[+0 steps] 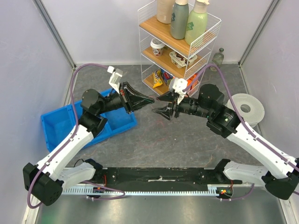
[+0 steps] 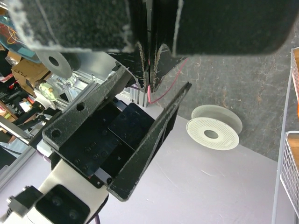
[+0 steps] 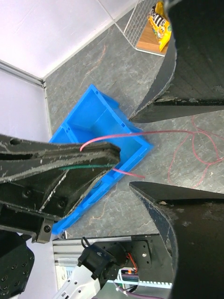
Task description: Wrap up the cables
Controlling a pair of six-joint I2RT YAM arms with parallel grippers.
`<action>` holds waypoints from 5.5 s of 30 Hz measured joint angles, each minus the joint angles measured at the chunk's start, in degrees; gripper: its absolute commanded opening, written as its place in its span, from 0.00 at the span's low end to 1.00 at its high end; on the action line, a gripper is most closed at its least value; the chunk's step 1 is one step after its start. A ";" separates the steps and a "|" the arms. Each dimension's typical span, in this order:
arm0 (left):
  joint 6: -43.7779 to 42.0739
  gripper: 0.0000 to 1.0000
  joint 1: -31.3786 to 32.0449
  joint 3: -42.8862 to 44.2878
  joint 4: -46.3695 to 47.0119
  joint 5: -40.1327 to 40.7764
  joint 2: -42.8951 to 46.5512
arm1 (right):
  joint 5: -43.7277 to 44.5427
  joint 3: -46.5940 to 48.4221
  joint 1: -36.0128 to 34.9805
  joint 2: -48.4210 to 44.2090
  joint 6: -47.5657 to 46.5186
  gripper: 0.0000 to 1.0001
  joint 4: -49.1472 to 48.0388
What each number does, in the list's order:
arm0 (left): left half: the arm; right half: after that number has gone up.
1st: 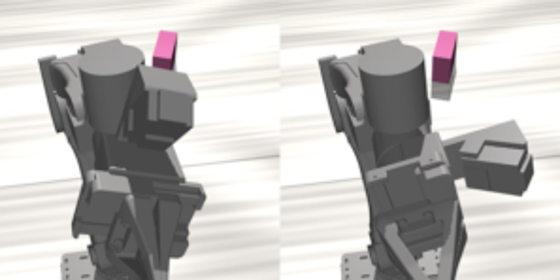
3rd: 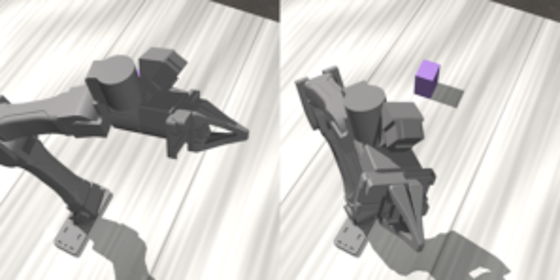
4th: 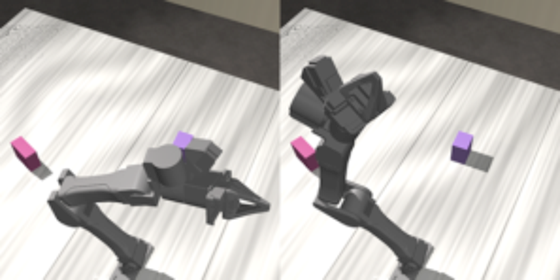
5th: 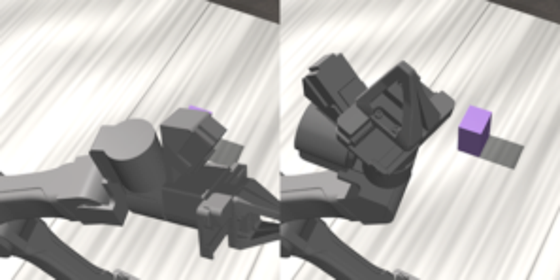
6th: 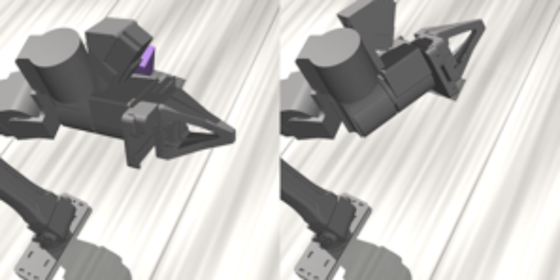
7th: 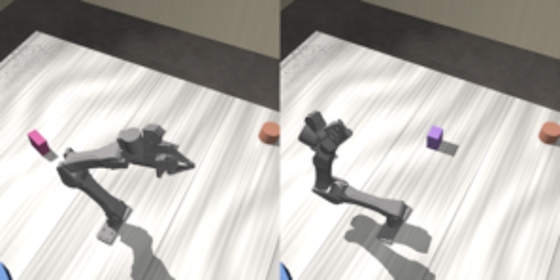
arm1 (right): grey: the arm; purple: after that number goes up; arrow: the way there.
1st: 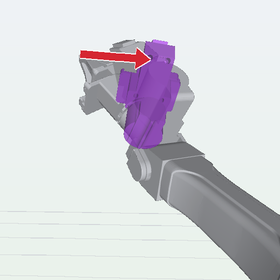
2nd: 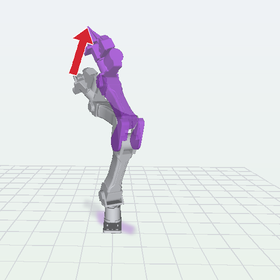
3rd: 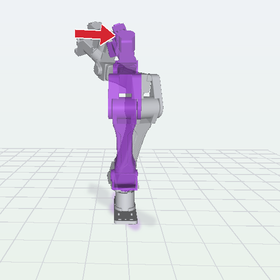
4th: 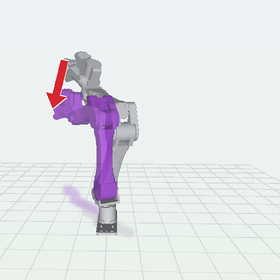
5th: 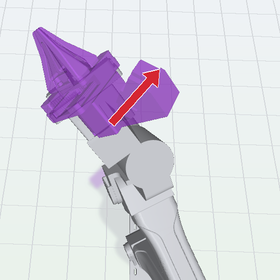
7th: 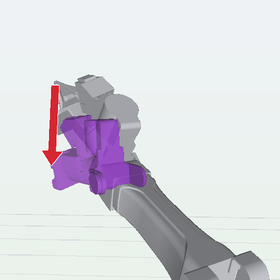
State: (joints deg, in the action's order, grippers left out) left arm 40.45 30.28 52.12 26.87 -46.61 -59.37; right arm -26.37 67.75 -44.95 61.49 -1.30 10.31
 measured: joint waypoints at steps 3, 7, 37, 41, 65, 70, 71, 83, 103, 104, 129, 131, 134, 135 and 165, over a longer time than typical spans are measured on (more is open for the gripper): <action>0.04 0.02 0.00 0.00 -0.48 0.28 0.00 | 1.46 0.00 -2.12 0.74 -1.33 0.61 -0.20; 0.20 0.02 0.24 0.17 -2.03 2.89 0.02 | 4.24 0.00 -4.74 1.51 -3.50 0.64 -0.11; 1.79 0.53 3.02 1.73 -11.56 16.83 0.39 | 21.20 0.22 -8.90 4.98 -10.03 0.00 -0.76; -0.13 0.65 2.49 2.27 -15.63 16.04 1.70 | 19.96 0.20 -8.17 4.50 -9.14 0.00 -0.74; -0.72 0.54 2.75 4.20 -15.10 12.13 -0.70 | 13.97 -0.66 -3.85 4.44 -1.36 0.00 -1.75; 1.07 0.03 3.61 4.57 -13.68 13.57 -1.99 | 13.57 -0.66 -3.98 4.37 -1.27 0.00 -1.75; 1.49 0.02 3.61 4.57 -13.57 13.73 -2.25 | 13.60 -0.66 -4.02 4.26 -1.27 0.00 -1.73; 3.19 0.61 3.45 4.61 -12.48 12.74 -2.60 | 13.84 -2.67 -1.38 0.72 -0.50 0.00 -1.44; -37.53 0.56 17.81 3.82 -20.20 7.41 -7.21 | 24.22 5.14 26.53 -12.59 3.39 0.00 19.58; -37.22 0.56 18.32 4.83 -19.61 7.54 -9.97 | 26.69 5.03 28.17 -13.18 3.72 0.00 21.70; -28.04 0.54 23.06 3.48 -17.42 14.99 -19.15 | 24.33 -6.34 71.97 11.23 -14.43 0.00 26.86; -27.43 0.54 22.60 3.21 -17.77 14.91 -18.58 | 22.12 -5.97 72.96 15.02 -16.17 0.00 25.68; -26.58 0.54 22.23 3.06 -18.12 14.58 -17.92 | 19.89 -5.22 73.09 20.00 -17.99 0.00 24.15; -26.34 0.54 22.05 2.93 -18.34 14.49 -17.57 | 19.30 -5.03 73.07 21.73 -18.75 0.00 23.32; -23.63 0.54 14.16 -2.64 -23.12 11.34 -9.31 | 6.12 -2.45 76.35 35.89 -29.92 0.00 17.11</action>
State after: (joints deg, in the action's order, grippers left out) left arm 16.82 44.45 49.47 3.75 -35.27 -68.69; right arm -20.25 65.30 31.40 97.38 -31.22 27.42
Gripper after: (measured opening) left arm 0.542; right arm 0.010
